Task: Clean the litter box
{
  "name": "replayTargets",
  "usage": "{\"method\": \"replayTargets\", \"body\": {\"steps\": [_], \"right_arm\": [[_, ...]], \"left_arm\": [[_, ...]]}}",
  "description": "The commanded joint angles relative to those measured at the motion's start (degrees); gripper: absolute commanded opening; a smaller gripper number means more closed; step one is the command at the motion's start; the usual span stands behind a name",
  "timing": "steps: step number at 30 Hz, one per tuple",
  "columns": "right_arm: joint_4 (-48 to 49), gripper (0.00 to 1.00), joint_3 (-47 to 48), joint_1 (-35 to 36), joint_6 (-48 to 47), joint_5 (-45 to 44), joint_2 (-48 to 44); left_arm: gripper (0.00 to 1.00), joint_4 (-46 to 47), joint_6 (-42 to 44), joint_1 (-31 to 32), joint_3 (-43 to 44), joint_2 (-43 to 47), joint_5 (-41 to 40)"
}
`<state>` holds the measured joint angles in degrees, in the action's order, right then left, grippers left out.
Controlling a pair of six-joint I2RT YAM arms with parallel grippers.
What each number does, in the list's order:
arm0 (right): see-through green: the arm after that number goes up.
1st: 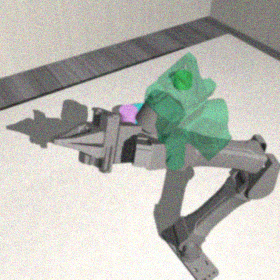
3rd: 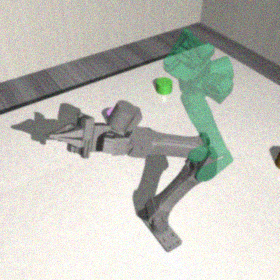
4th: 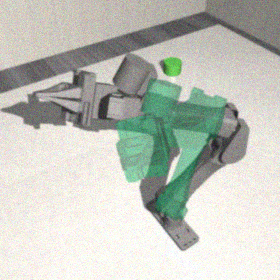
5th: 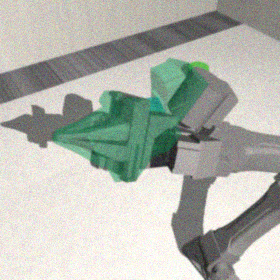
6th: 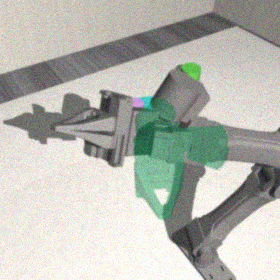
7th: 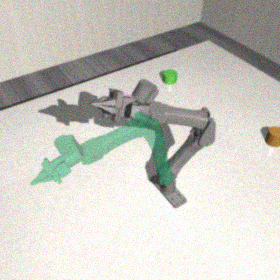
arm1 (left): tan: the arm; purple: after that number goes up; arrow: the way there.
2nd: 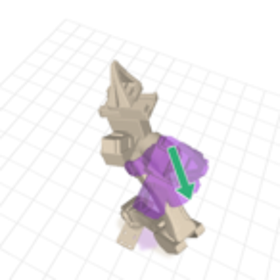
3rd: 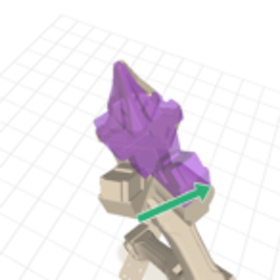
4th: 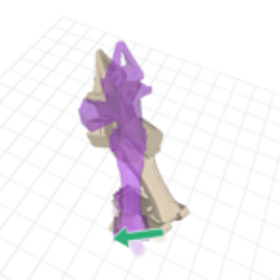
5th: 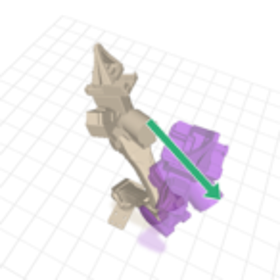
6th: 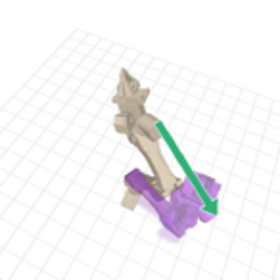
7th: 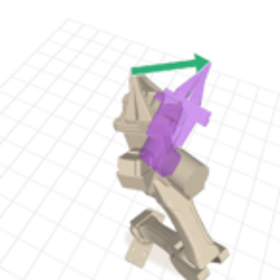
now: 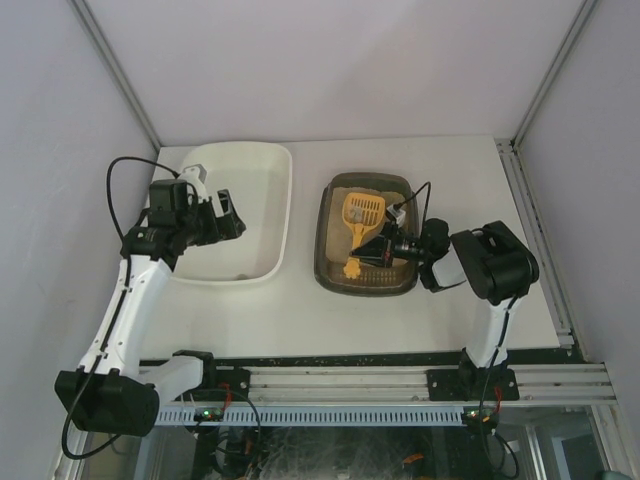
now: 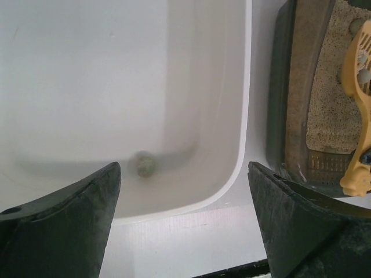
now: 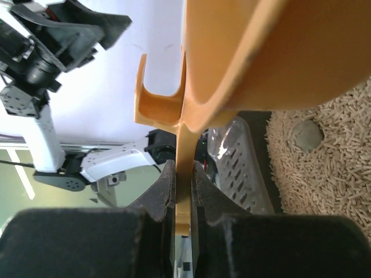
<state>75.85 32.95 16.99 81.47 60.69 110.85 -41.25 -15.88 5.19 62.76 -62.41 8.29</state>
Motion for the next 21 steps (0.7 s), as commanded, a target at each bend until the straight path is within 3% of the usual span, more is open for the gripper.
{"method": "replayTargets", "body": {"steps": [1, 4, 9, 13, 17, 21], "right_arm": [[-10.31, 0.00, 0.70, 0.74, -11.28, 0.28, -5.52], [-4.56, 0.00, -0.20, -3.07, -6.96, -0.07, -5.37], [-22.93, 0.00, 2.15, -0.02, -18.82, -0.76, -10.33], [-9.53, 0.00, 0.13, -3.15, -9.17, -1.03, -6.72], [-17.58, 0.00, 2.27, -0.31, -13.44, -0.32, -7.75], [6.85, 0.00, 0.83, -4.88, 3.84, -0.47, -1.09]], "left_arm": [[0.94, 3.20, 0.49, -1.23, -1.17, 1.39, 0.86], [0.95, 3.50, 0.59, -1.34, -1.82, 1.80, 0.81], [0.96, 3.43, 0.41, -1.63, -2.04, 2.00, 0.30], [1.00, 2.49, -0.05, -1.96, -0.82, 2.21, 1.24], [1.00, 2.23, -0.45, -2.12, 0.31, 1.84, 0.38], [1.00, 2.00, -0.30, -2.11, 0.46, 1.89, -0.81]]}}
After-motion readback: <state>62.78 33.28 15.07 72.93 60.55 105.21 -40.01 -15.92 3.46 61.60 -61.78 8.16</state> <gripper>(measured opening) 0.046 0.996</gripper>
